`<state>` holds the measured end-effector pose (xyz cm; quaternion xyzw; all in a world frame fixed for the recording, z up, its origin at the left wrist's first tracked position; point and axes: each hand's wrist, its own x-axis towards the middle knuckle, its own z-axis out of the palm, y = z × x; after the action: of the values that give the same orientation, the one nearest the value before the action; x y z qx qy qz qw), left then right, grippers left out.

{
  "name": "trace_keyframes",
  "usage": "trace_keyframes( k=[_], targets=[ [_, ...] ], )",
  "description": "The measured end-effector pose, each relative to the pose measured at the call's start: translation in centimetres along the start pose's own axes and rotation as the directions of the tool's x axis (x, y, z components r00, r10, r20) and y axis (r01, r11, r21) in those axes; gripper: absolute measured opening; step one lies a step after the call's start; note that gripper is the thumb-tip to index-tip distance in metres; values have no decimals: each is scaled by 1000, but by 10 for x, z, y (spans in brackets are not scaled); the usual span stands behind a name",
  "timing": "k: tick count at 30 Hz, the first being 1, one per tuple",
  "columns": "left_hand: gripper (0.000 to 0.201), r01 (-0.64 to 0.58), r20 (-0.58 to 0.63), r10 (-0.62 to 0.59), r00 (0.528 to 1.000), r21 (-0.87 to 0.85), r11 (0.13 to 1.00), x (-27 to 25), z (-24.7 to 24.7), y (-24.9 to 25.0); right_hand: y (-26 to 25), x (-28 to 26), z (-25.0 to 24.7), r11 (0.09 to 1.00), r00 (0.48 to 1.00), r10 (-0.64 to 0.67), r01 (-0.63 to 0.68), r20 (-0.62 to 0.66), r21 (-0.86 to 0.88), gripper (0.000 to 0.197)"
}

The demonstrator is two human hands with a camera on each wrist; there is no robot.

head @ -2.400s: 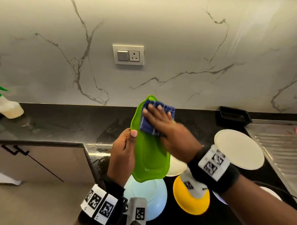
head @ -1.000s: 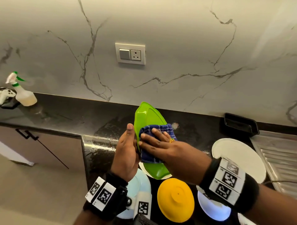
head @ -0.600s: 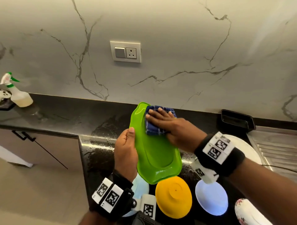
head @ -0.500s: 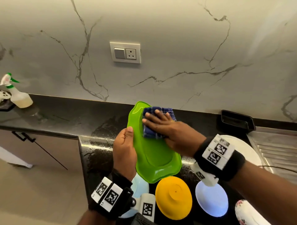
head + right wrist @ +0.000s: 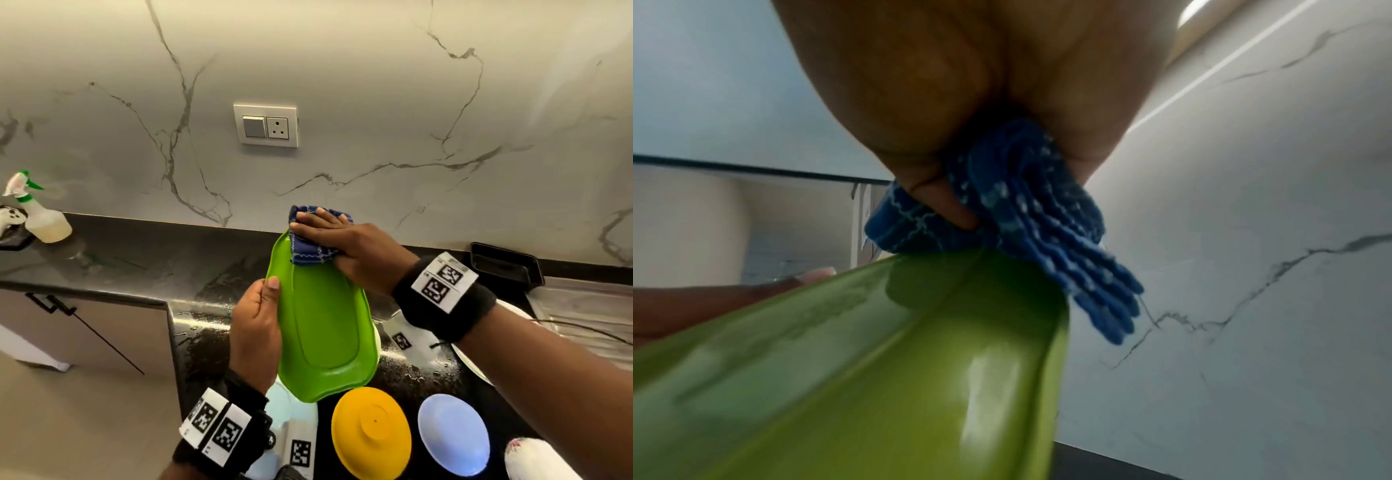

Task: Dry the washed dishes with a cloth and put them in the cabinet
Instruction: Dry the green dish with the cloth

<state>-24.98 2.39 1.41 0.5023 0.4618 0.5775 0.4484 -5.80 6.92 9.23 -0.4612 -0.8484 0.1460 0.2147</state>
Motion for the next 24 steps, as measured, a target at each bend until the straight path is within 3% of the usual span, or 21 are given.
trace_keyframes(
  k=[6, 9, 12, 15, 21, 24],
  targets=[
    [58, -65, -138, 68, 988, 28, 998, 16, -17, 6, -4, -61, 37, 994, 997, 1, 7, -75, 107, 81],
    [68, -82, -54, 86, 995, 62, 995, 17, -24, -1, -4, -73, 45, 993, 999, 20, -15, -42, 116, 82],
    [62, -118, 81, 107, 991, 150, 982, 11, -19, -4, 0, -41, 25, 986, 991, 74, -56, -113, 159, 87],
    [62, -145, 111, 130, 985, 141, 979, 10, -12, 0, -4, -12, 5, 977, 986, 123, -100, -114, 190, 83],
    [50, -67, -111, 66, 992, -5, 998, 29, -18, 1, -2, -52, 26, 994, 993, 29, -16, -117, 111, 83],
    [54, -41, -104, 38, 994, -24, 999, 31, -24, -6, -2, -79, 46, 995, 997, 30, -23, -70, 98, 81]
  ],
)
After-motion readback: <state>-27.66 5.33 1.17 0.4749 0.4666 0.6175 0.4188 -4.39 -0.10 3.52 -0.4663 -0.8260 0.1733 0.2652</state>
